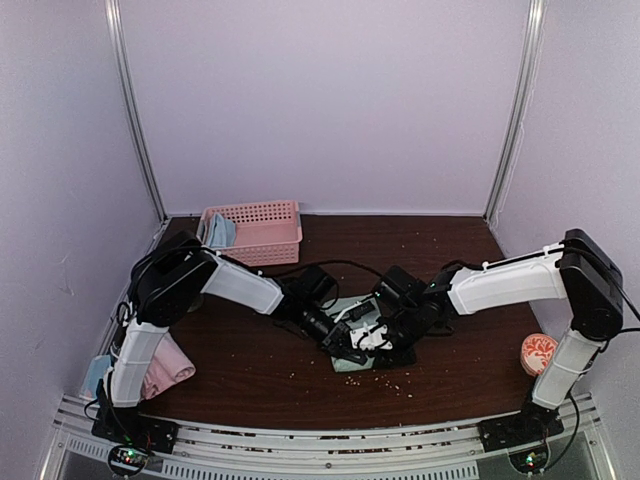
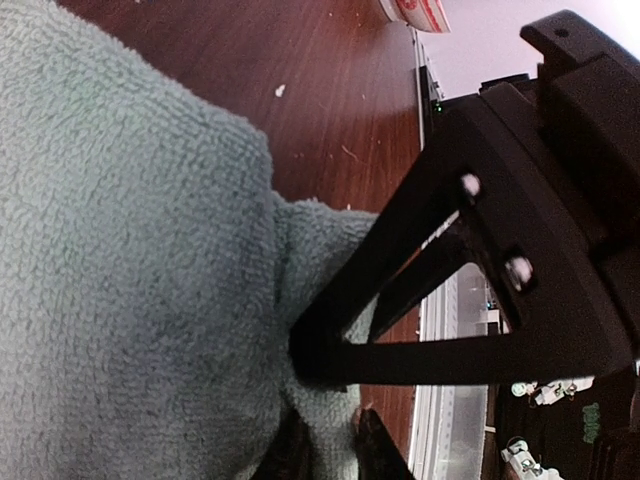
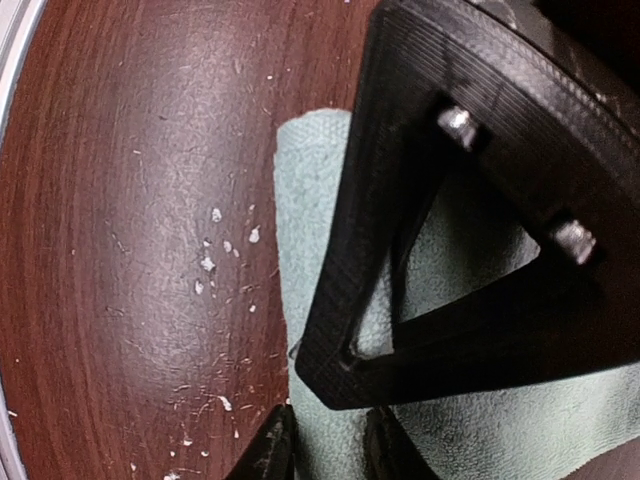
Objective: Roll the towels
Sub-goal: Roll the towel at the center of the board.
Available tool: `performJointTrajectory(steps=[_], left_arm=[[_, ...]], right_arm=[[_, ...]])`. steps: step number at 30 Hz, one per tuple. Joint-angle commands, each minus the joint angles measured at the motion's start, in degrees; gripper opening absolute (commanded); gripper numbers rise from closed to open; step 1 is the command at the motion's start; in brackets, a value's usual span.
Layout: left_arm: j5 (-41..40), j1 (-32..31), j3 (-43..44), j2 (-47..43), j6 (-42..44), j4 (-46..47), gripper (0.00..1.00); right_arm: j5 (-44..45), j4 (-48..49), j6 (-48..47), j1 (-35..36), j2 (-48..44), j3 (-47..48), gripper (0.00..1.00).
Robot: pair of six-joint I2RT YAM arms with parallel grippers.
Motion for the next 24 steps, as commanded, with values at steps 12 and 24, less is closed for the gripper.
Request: performJointTrajectory(steps=[12,24], left_arm=[[-22.7,6.5,-18.3,-19.6,-1.0,3.6,0.51],[-60.3,-3.4,-38.3,-44.7,18.1,16.2,0.48]], right_arm=[[-16.3,-18.1,0.6,-1.6,9.1,8.7,0.06],[-29.2,-36.7,4.8,-12.4,31.9,31.6,0.05]])
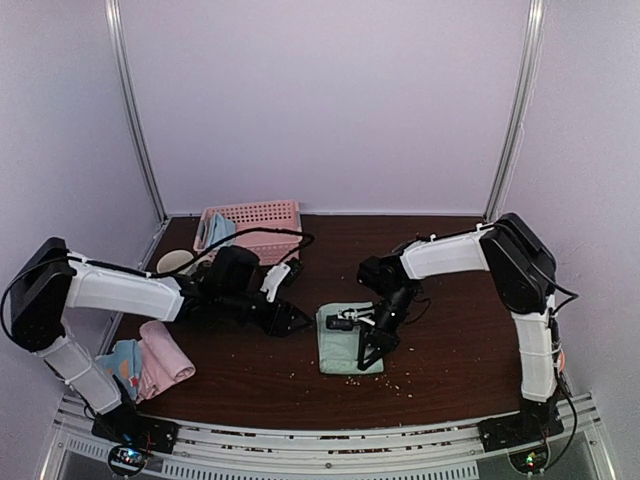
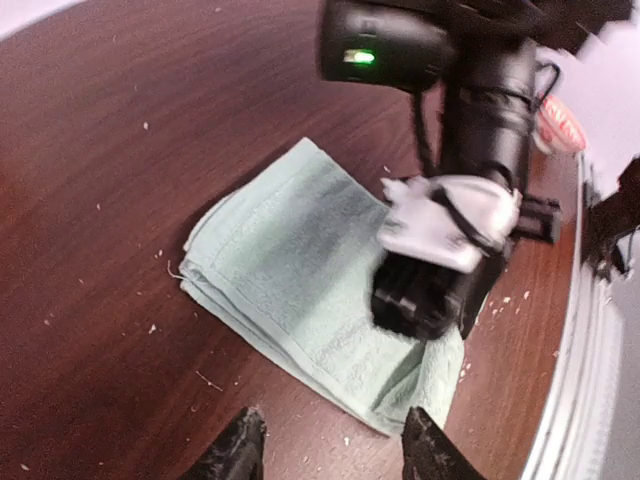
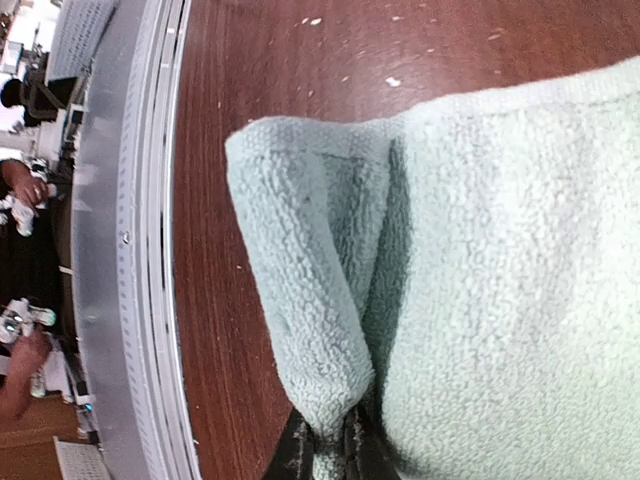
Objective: Roll the towels
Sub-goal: Roll the towel at the center of the board.
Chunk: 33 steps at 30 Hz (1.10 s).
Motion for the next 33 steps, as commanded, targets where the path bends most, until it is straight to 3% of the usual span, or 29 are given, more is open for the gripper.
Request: performJointTrajectory(steps=[1,4,7,15,25,29,31,33], left_arm=[[-20.1,-9.1,-4.3,-2.8,15.5,7.6,0.48],[-20.9,-17.4,-5.1,-1.1,25.1,11.9,0.48],[-20.5,-20.5,1.5,4.9,32.4,6.1,0.48],[-22.6,-21.3,9.6,16.4,41.4,3.3,0.47],[-30.4,-22.4,12.3,23.1,46.1,1.7,0.34],[-31.4,-23.0,12.9,23.3,45.8,-0.5,0.16],[-29.2,-23.0,12.8,21.8,44.3,-2.3,0.11],[-26.3,-23.0,13.0,20.0,42.4,-4.8,0.08]], right_arm=[[0.2,-7.2,4.3,-3.4,8.9,5.8,0.05],[0.0,-9.0,4.7,-4.0,13.2,8.3,0.05],[-0.6,-9.8,4.1,-4.1,14.7,9.1,0.05],[-1.3,-10.0,4.0,-4.1,15.0,9.9,0.05],[-2.3,-12.2,1.5,-4.1,14.0,10.1,0.08],[-4.4,-18.5,-5.6,-4.1,11.6,12.1,0.23],[-4.8,-20.4,-6.2,-4.3,9.2,12.5,0.38],[-3.8,-20.4,-6.6,-4.6,6.0,12.3,0.42]])
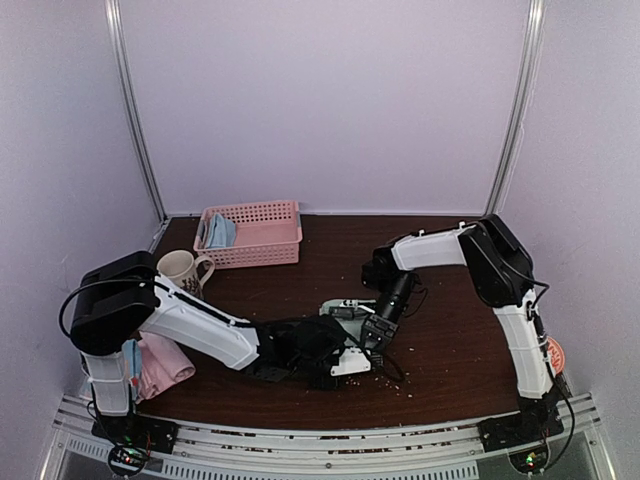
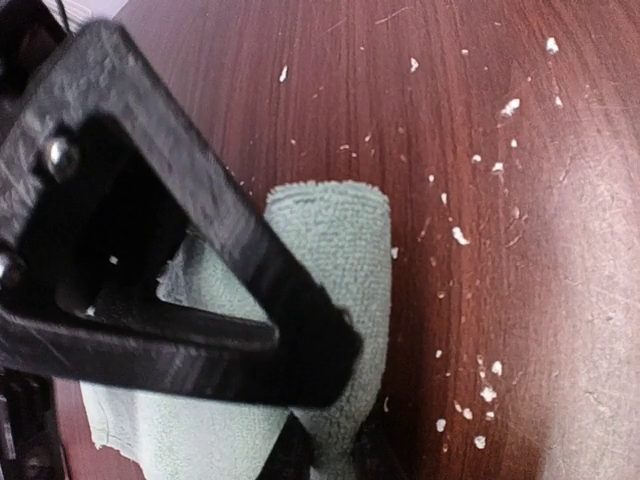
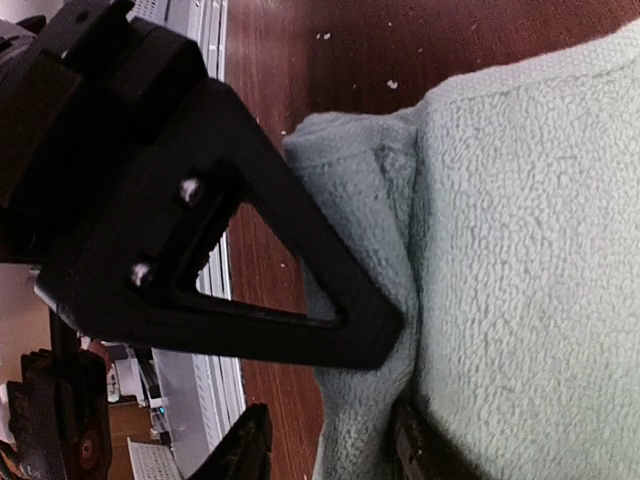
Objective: Roll the towels
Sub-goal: Roll the towel at the center of the board.
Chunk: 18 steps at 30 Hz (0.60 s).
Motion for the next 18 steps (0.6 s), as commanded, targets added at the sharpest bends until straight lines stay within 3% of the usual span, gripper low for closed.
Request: performJointTrajectory(steps=[1,5,11,14,18], left_arm=[[4.8,0.0,0.9,-2.7,-3.4,-7.6,0.07],[14.6,0.2,4.1,-4.7,-7.3,-16.1,0.06],[27.1,4.3,11.3,1.5,-12.6,-26.4,0.07],[35.7,7.7,14.8,6.6,-14.7,-30.0,0.08],[43.8,11.0,21.6,13.5,-17.9,-36.5,0.08]], right_arm=[[6.7,-2.1,-4.1,-0.8,-6.2,0.4,0.42],[10.6,1.1,1.1,-2.6,-9.3,2.4,0.4],[14.6,5.7,11.4,-9.0,-17.2,11.2,0.39],[12.2,12.2,15.4,-12.3,-27.5,9.1,0.41],[10.6,21.8,14.4,-12.7,-42.4,-2.5,0.44]])
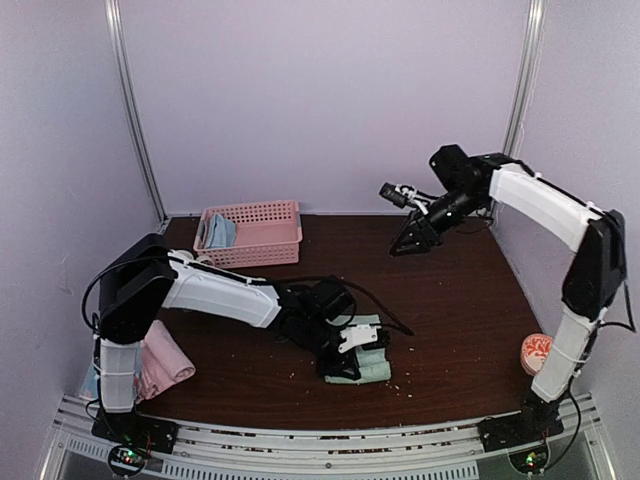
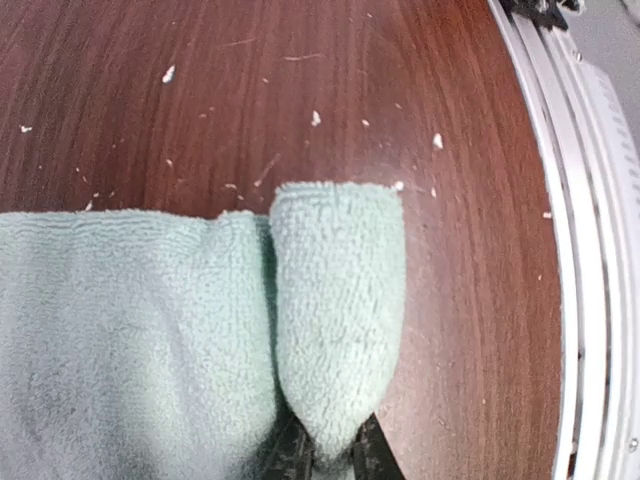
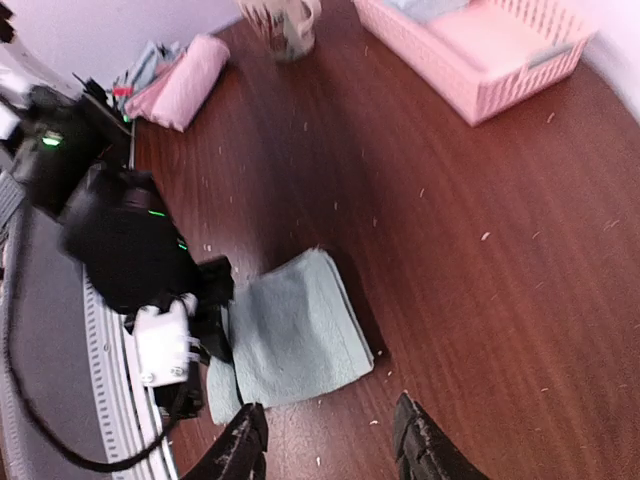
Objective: Roll the towels
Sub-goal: Roll the towel at the center of the board.
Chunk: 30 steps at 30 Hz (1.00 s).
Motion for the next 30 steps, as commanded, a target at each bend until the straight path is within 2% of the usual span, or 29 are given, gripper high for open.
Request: performJointTrajectory(steps=[1,3,6,11,17,22,30], left_arm=[[12.4,3.9,5.6,8.7,-5.7,-11.5,0.08],[17.4,5.6,7.6,11.0,-7.9,-12.2,0.08],[25.0,8.0,9.2,13.9,-10.8,-12.4,0.09],[28.4,9.2,9.4,15.5,-13.4,-11.0,0.11],[28.9,10.3,6.9,16.3,-16.7,-6.9,0.11],[29.5,10.8,5.1,16.3,-18.6,-4.2,0.11],[27.3,11.0,3.1,14.2,-21.0,-0.6,0.14]], right_arm=[[-3.2,11.9,1.7,0.4,-17.4,-11.0,0.45],[-7.5,12.4,-2.4,0.5,-23.1,-15.7,0.49],[-13.3,5.1,-13.2,2.3,-28.3,-19.6,0.54],[-0.7,5.4,-15.5,11.8,-29.4,-27.8,0.52],[16.2,15.3,-12.6,24.4,-26.7,-38.2,0.49],[30.4,29.5,-5.9,30.1,-22.8,-43.9,0.52],[32.7,37.4,-4.1,32.0,-13.8,-46.0,0.51]])
